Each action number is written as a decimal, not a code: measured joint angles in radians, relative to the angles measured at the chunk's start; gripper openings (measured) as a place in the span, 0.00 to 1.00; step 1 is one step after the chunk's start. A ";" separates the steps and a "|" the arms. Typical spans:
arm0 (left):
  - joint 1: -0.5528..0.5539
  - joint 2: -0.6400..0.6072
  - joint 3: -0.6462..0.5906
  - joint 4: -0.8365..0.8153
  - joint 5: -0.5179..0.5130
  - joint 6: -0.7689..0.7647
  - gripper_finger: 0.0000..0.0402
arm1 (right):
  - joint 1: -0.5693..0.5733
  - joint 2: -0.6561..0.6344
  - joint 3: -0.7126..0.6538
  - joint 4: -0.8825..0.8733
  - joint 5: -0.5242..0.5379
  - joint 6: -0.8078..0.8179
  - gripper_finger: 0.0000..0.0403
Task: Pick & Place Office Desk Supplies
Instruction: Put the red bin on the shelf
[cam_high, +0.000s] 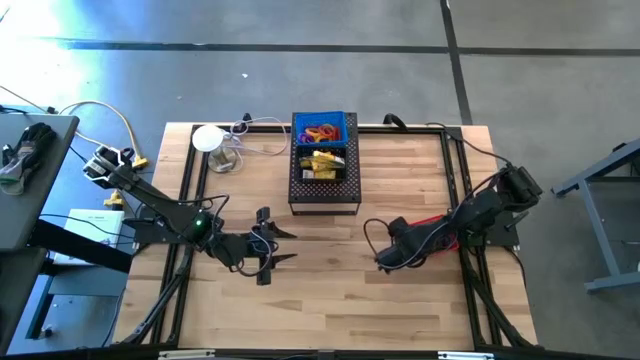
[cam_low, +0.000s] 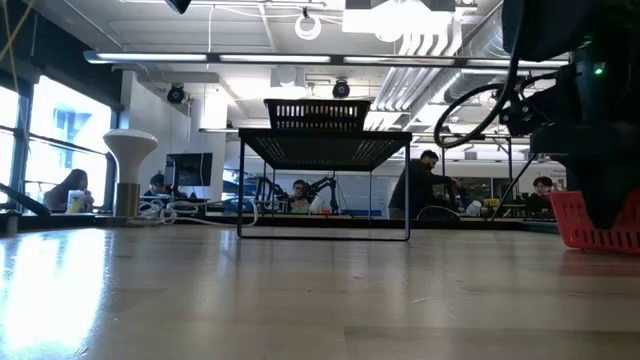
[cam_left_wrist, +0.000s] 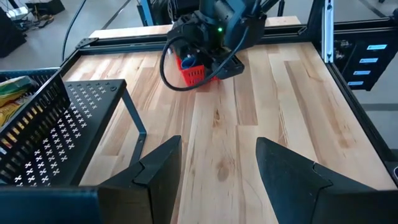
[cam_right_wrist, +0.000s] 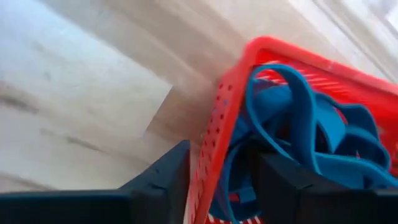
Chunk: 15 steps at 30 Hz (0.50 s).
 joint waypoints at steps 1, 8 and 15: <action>0.000 0.000 0.000 -0.001 0.000 0.000 0.49 | -0.004 0.000 -0.001 0.010 -0.008 -0.036 0.34; 0.000 0.000 0.000 -0.029 0.001 0.000 0.49 | -0.007 0.000 -0.002 0.023 -0.061 -0.108 0.05; 0.000 0.000 0.000 -0.041 0.003 0.000 0.49 | 0.053 0.000 0.003 0.015 -0.065 -0.202 0.01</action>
